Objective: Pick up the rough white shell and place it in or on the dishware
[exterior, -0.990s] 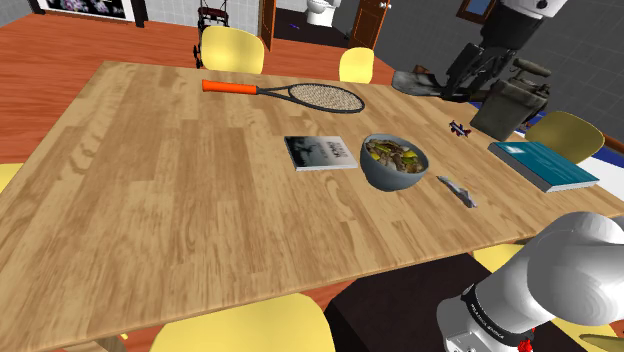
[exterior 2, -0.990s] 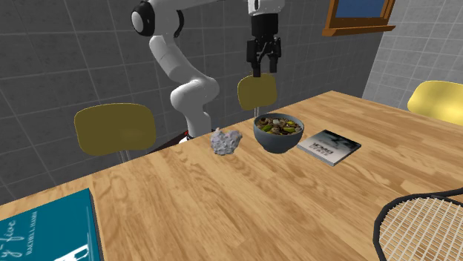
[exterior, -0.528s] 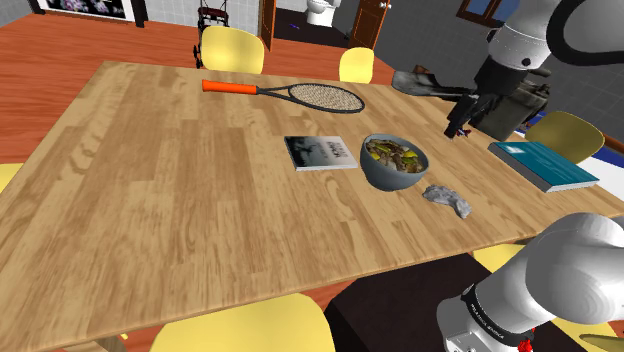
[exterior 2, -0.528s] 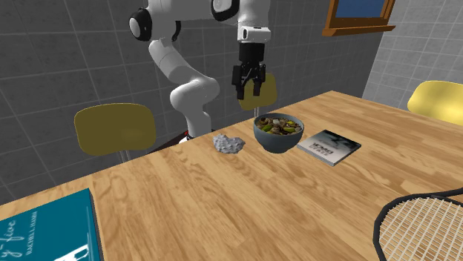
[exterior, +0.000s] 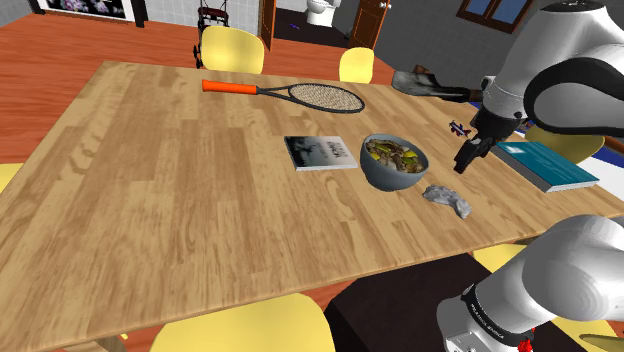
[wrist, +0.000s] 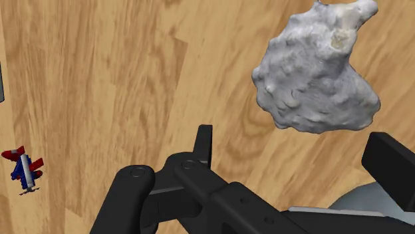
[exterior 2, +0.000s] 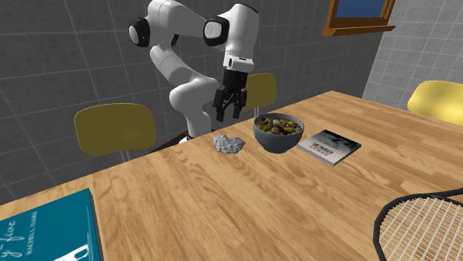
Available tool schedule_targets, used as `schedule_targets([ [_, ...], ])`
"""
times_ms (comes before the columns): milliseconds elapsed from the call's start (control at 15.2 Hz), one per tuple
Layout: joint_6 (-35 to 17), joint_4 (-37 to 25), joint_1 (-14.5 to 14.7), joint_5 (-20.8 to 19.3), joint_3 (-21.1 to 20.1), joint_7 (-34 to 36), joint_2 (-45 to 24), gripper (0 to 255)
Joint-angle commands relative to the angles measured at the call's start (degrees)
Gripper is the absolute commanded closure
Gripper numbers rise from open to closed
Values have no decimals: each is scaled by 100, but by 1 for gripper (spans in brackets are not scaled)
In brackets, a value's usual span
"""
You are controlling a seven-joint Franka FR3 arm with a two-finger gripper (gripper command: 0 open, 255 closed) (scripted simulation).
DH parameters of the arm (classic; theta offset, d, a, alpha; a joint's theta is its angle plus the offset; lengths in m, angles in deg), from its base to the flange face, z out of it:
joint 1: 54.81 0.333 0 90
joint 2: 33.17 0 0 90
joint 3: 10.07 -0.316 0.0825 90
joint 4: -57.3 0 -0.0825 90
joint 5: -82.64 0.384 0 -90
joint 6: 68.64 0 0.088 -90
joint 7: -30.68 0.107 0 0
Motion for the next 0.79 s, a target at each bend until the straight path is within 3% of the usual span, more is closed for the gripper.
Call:
schedule_targets([
  [0, -100, 357, -133, -289, 87, -115, 189, 0],
  [462, -674, 821, -291, -561, 322, -94, 106, 0],
  [726, -725, 857, -307, -585, 342, -92, 94, 0],
])
